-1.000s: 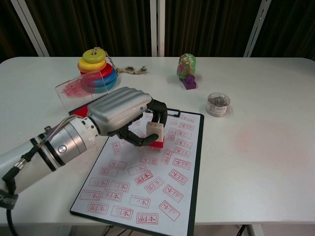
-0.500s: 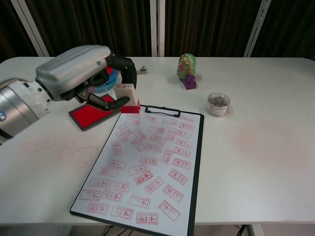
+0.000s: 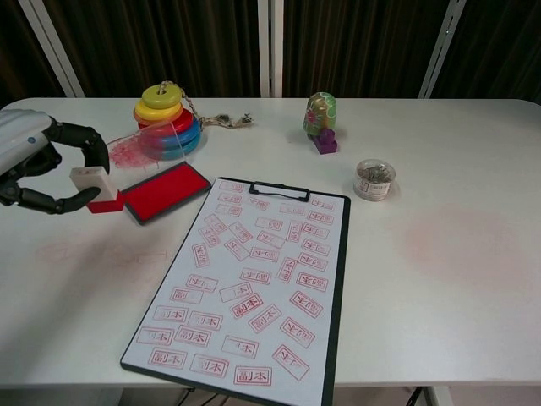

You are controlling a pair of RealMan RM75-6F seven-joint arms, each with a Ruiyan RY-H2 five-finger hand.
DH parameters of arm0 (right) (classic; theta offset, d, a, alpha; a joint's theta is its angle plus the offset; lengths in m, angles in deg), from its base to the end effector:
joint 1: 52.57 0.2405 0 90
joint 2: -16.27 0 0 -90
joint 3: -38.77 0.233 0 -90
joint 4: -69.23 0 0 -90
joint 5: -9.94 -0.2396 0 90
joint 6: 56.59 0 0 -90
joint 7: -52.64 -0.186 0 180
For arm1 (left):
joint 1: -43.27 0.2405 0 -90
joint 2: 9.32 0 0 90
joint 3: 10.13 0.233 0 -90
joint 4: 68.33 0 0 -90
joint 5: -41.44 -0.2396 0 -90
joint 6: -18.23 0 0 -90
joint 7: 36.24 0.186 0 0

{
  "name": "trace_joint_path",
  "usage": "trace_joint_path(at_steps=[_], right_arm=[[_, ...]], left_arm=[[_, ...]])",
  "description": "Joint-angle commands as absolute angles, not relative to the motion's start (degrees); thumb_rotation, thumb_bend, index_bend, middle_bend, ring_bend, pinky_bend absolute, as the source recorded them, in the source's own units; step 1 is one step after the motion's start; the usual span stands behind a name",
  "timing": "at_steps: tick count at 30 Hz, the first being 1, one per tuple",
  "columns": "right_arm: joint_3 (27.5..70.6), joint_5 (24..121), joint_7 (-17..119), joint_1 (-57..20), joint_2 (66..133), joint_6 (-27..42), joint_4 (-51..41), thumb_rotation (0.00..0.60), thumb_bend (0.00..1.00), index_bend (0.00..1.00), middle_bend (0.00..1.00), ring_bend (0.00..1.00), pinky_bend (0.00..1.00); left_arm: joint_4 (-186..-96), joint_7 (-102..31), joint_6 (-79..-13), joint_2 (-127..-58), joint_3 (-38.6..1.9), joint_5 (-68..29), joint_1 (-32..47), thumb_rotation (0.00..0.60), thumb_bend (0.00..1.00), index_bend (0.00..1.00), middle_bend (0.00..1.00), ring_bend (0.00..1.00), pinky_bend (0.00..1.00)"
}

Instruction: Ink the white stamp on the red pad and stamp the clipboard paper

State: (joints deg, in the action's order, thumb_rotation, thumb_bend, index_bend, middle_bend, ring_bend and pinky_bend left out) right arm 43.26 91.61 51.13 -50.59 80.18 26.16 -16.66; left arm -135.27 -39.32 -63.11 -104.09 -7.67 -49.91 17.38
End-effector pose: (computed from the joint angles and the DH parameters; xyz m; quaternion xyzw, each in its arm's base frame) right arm -0.3508 -0.2146 0.1426 0.5725 -0.3949 0.3343 0.6360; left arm -0.2046 0.2916 -0.0420 -0.7001 -0.3257 -0.4837 0.4121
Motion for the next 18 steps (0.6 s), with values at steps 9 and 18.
trace_joint_path(at_steps=[9,18], right_arm=[[43.3,91.5,52.8,-50.8,79.2,26.9,-18.5,0.6,0.24,0.0,0.0,0.0,0.0],[43.1,91.6,53.5,-50.7,79.2,26.7,-19.3,0.6,0.24,0.0,0.0,0.0,0.0]], left_arm=[[-123.9,-46.7,-62.2,-107.4,-6.5,-50.0,20.1,0.6,0.38,0.69,0.69,1.0,1.0],[-117.9,-50.2,-62.5,-110.4,-6.6,-50.4,21.4,0.6,0.38,0.66,0.66,1.0,1.0]])
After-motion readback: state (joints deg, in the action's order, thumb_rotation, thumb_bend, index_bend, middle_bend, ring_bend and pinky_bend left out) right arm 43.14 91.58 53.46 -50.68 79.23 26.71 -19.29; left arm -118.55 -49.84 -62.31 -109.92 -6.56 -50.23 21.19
